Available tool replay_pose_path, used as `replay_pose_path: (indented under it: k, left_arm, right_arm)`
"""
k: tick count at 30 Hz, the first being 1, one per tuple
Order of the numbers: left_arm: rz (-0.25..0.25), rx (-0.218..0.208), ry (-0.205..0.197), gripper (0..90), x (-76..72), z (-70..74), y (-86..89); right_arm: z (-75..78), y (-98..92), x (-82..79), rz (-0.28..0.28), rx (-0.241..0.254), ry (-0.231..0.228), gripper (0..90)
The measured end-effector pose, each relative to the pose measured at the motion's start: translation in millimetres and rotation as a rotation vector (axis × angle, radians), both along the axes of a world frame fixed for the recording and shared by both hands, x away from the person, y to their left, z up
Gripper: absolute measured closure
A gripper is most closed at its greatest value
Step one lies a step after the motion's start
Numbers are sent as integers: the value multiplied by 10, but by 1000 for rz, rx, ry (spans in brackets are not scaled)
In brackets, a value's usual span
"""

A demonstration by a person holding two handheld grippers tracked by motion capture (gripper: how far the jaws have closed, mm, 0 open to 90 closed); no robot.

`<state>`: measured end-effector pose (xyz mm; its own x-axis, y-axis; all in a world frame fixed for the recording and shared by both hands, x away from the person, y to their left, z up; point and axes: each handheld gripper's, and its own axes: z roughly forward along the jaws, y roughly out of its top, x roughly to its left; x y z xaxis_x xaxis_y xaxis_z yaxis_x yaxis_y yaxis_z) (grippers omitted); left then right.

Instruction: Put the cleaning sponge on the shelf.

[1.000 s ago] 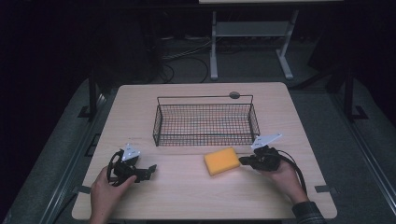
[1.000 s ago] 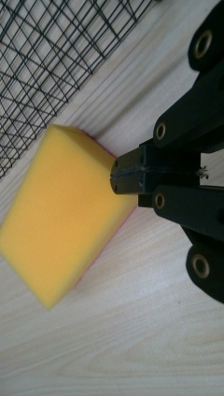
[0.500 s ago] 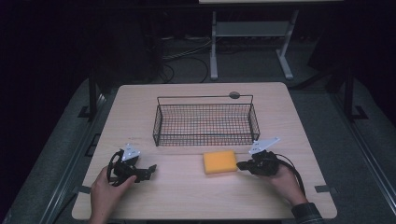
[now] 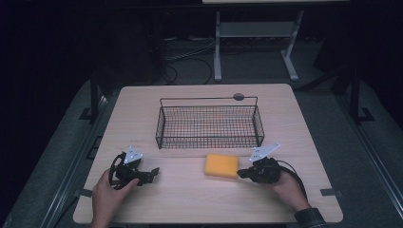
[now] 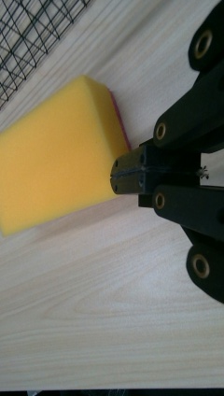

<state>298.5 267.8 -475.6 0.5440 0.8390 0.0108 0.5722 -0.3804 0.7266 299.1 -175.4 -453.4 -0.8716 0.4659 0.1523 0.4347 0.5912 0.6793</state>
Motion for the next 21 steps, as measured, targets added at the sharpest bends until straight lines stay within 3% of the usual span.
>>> replay_pose_path:
  k: [16,18,21]
  left_arm:
    - [-2,2,1,127,0,1,2]
    - [-2,1,1,127,0,1,2]
    - [-2,1,1,127,0,1,1]
  right_arm:
    - [14,121,-70,43,-7,5,897]
    - [31,101,-63,34,2,4,813]
    - [44,83,-56,22,10,14,758]
